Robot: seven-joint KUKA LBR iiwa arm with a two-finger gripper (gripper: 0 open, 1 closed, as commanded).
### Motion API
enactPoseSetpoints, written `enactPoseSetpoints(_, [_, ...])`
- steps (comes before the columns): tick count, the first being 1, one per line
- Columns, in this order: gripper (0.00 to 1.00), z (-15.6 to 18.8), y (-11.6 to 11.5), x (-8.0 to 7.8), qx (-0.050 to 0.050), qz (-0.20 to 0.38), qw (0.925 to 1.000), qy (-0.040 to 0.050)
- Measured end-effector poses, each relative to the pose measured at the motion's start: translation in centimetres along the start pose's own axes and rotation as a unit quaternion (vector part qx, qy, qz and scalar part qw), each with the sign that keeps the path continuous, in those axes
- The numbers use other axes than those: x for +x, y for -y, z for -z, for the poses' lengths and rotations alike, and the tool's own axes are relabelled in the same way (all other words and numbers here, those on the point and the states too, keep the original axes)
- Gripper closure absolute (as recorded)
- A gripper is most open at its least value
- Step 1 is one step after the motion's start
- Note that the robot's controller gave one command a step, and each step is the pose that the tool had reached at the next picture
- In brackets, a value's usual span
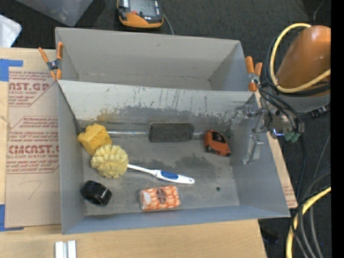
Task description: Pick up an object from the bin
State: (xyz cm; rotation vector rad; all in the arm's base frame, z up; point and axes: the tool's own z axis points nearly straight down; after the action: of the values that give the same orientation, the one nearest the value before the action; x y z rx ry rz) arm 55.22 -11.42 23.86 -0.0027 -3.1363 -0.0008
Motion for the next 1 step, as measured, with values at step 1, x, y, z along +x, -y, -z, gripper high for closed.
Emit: enactPoseSetpoints(1, [0.0,0.42,-0.08,-0.17,0.001,0.001,1.0,0.0041])
